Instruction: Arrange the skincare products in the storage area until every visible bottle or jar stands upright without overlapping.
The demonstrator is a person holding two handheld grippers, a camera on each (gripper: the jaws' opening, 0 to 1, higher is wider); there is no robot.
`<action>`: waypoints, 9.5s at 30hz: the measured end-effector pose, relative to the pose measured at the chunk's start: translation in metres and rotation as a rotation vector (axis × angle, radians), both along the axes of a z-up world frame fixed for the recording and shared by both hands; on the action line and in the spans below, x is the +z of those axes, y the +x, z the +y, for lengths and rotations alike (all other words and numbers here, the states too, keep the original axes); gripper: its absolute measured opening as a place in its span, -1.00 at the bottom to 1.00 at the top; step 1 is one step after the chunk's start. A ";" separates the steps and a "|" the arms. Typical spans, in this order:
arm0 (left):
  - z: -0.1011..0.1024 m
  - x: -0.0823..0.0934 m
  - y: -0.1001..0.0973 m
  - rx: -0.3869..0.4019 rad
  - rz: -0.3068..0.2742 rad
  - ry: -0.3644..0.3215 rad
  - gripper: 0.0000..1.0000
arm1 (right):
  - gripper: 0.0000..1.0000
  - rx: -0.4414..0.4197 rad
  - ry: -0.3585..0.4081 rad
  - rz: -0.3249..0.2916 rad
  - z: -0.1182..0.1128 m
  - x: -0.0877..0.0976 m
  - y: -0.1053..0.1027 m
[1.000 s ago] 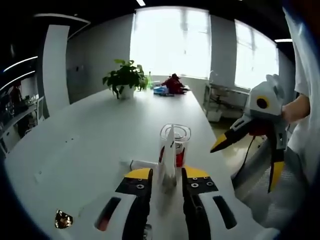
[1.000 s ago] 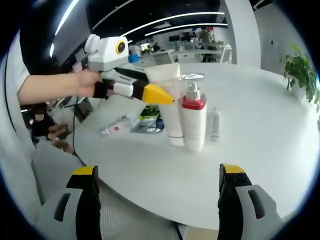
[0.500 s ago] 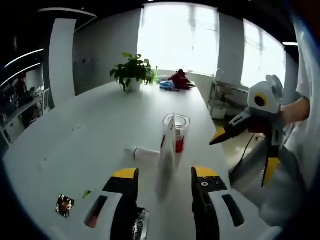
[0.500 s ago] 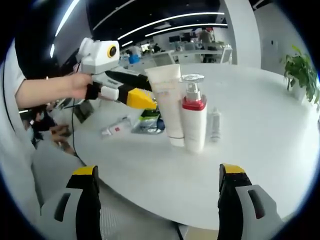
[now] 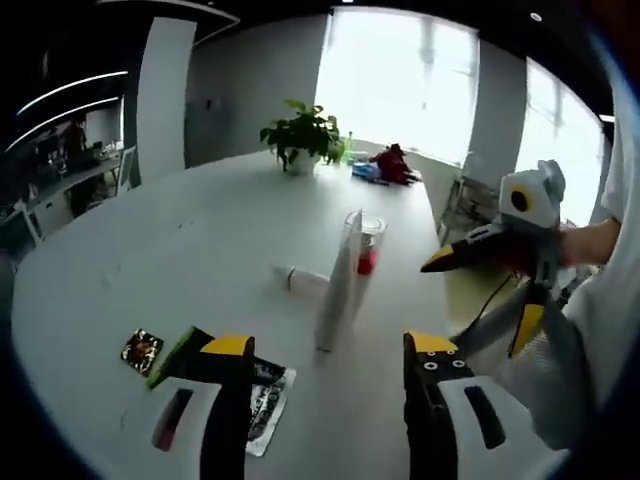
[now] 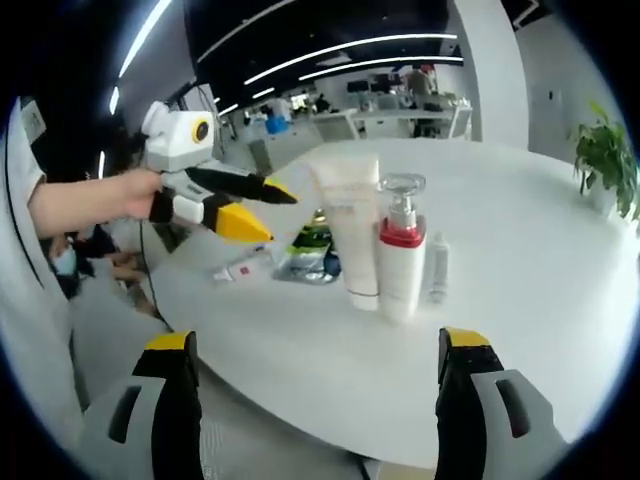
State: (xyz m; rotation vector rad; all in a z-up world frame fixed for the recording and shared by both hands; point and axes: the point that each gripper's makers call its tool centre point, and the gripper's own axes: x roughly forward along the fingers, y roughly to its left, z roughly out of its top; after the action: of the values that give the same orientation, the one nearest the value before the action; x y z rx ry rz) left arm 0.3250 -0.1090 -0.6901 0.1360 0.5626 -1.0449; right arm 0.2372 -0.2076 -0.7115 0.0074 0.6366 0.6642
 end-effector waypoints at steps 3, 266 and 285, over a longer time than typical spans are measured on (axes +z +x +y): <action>0.014 -0.001 -0.007 0.056 0.030 -0.018 0.27 | 0.99 0.002 0.014 0.006 0.004 0.001 -0.004; 0.130 0.023 -0.146 0.344 0.022 -0.336 0.47 | -0.61 0.580 0.313 -0.033 0.193 0.048 -0.023; 0.092 0.079 -0.155 0.082 -0.004 -0.383 -0.02 | -0.61 0.582 0.393 -0.077 0.157 0.065 -0.069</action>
State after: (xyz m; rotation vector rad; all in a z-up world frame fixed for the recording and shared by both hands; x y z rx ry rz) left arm 0.1701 -0.0167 -0.6116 -0.2199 0.3529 -1.0535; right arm 0.1687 -0.0509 -0.6463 0.1655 0.4223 1.3397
